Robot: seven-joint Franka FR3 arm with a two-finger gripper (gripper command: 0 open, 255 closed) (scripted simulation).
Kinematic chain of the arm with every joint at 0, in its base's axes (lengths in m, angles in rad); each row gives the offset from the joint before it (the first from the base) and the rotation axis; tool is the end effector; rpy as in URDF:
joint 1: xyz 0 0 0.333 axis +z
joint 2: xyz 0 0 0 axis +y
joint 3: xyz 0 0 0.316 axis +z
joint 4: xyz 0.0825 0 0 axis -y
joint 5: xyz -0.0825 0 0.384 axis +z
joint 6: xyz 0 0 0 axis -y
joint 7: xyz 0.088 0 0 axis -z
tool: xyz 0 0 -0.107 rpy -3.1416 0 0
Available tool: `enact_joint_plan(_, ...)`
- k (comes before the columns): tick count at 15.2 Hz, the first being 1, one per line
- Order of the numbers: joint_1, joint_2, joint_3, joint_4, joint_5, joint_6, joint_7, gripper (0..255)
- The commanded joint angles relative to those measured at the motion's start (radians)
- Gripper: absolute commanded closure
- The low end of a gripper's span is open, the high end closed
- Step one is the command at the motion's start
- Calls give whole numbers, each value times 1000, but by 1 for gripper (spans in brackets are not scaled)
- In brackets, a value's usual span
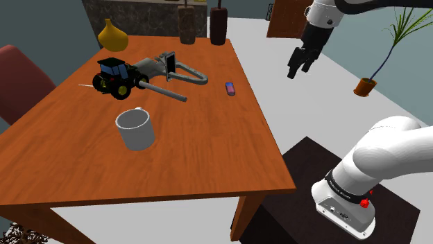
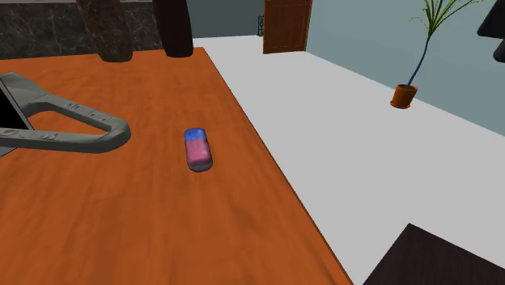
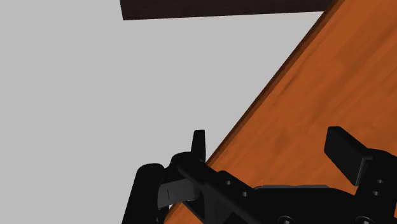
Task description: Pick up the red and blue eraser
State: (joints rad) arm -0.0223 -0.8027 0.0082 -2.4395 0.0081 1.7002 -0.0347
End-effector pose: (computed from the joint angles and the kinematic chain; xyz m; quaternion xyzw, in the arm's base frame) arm 0.3132 -0.0030 0.5677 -0.9995 -0.0087 -0.0317 0.0003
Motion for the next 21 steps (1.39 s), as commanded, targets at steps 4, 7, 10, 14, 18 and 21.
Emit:
enact_joint_plan(4, -11, 99, 38, 12, 23, 90, 85, 0)
enact_joint_plan(7, -24, 206, 73, 39, 37, 173, 168, 0)
enact_joint_plan(10, -38, 319, 104, 80, 43, 248, 250, 0)
enact_joint_plan(14, -59, 475, 139, 155, 36, 333, 362, 0)
enact_joint_plan(18, -77, 634, 163, 251, 12, 398, 474, 0)
enact_joint_plan(21, -85, 754, 172, 336, -13, 433, 558, 0)
